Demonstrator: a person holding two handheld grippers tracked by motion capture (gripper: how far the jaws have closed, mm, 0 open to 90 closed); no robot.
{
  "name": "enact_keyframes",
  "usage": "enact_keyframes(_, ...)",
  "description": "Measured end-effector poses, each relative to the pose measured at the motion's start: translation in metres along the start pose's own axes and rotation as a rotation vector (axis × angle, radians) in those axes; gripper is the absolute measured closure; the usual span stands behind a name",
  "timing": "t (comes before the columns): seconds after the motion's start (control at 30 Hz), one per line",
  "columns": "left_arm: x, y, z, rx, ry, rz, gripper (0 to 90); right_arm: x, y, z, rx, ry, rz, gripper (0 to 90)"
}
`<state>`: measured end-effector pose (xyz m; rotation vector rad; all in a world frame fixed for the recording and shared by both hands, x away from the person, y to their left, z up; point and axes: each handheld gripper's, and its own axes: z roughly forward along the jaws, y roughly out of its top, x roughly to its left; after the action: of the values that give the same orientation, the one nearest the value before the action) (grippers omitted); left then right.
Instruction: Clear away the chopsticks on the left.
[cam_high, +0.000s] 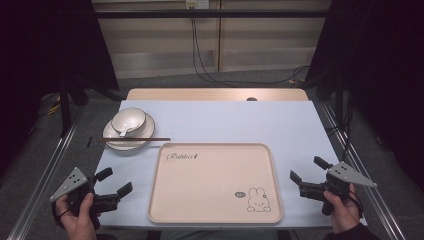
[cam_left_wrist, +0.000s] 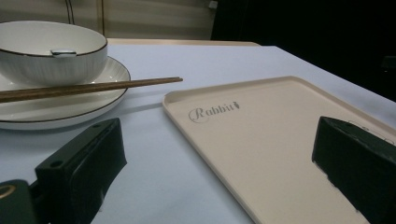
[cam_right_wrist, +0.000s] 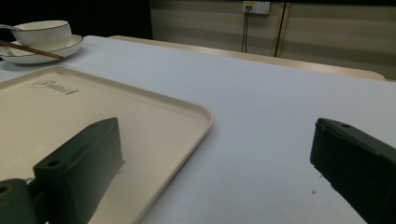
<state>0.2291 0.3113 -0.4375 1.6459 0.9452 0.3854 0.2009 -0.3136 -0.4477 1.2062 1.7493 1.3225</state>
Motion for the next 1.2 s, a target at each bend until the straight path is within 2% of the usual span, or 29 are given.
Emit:
enact_keyframes(0.2,0.000,0.000,0.001,0.007,-0.030,0.002,2.4,0.000,0.000,0.000,-0.001,-0.001,0.004,1.8)
enact_keyframes(0.27,0.000,0.002,0.001,0.026,-0.034,0.025,2.4,0.000,0.000,0.000,-0.003,0.005,-0.003,1.8)
enact_keyframes(0.33,0.001,0.002,0.000,0.029,-0.032,0.026,2.4,0.000,0.000,0.000,-0.003,0.006,-0.004,1.8)
enact_keyframes(0.37,0.002,0.003,0.000,0.026,-0.013,0.023,2.4,0.000,0.000,0.000,-0.001,0.007,-0.005,1.7)
enact_keyframes(0.47,0.007,0.007,-0.003,0.032,-0.024,0.022,3.1,0.001,0.000,0.001,-0.004,0.012,-0.002,1.8)
enact_keyframes(0.5,0.013,0.010,-0.004,0.037,-0.030,0.013,3.2,0.002,0.000,0.001,-0.003,0.013,-0.003,1.8)
enact_keyframes(0.6,0.017,0.013,-0.003,0.051,-0.025,0.002,4.6,0.002,0.000,0.002,-0.004,0.018,-0.009,1.8)
enact_keyframes(0.63,0.019,0.015,-0.002,0.062,-0.031,0.011,4.6,0.002,0.000,0.002,-0.004,0.018,-0.009,1.8)
enact_keyframes(0.67,0.023,0.017,-0.002,0.076,-0.027,0.048,4.6,0.003,0.000,0.003,0.002,0.029,-0.012,1.8)
enact_keyframes(0.73,0.027,0.019,-0.001,0.097,-0.049,0.086,4.7,0.003,0.000,0.003,0.002,0.032,-0.010,1.8)
enact_keyframes(0.8,0.032,0.022,0.002,0.114,-0.055,0.096,4.7,0.003,0.000,0.003,0.001,0.028,-0.008,1.9)
enact_keyframes(0.83,0.039,0.024,0.005,0.135,-0.082,0.104,4.8,0.003,0.000,0.003,0.000,0.029,-0.011,1.8)
enact_keyframes(0.9,0.042,0.026,0.007,0.145,-0.085,0.097,5.0,0.003,0.000,0.003,0.000,0.029,-0.013,1.9)
enact_keyframes(0.97,0.049,0.029,0.011,0.162,-0.107,0.079,5.6,0.003,0.000,0.003,0.000,0.032,-0.016,1.9)
enact_keyframes(1.03,0.055,0.033,0.015,0.202,-0.137,0.113,6.3,0.003,0.000,0.003,0.002,0.034,-0.016,2.1)
enact_keyframes(1.07,0.057,0.035,0.015,0.210,-0.121,0.126,6.5,0.003,0.000,0.003,0.002,0.035,-0.017,2.1)
enact_keyframes(1.1,0.062,0.038,0.018,0.208,-0.131,0.125,6.5,0.004,0.000,0.003,0.002,0.038,-0.017,2.1)
enact_keyframes(1.13,0.062,0.038,0.018,0.208,-0.131,0.125,6.6,0.004,0.000,0.003,0.002,0.038,-0.017,2.1)
enact_keyframes(1.2,0.068,0.043,0.020,0.208,-0.119,0.124,6.5,0.004,0.001,0.003,0.004,0.039,-0.015,2.1)
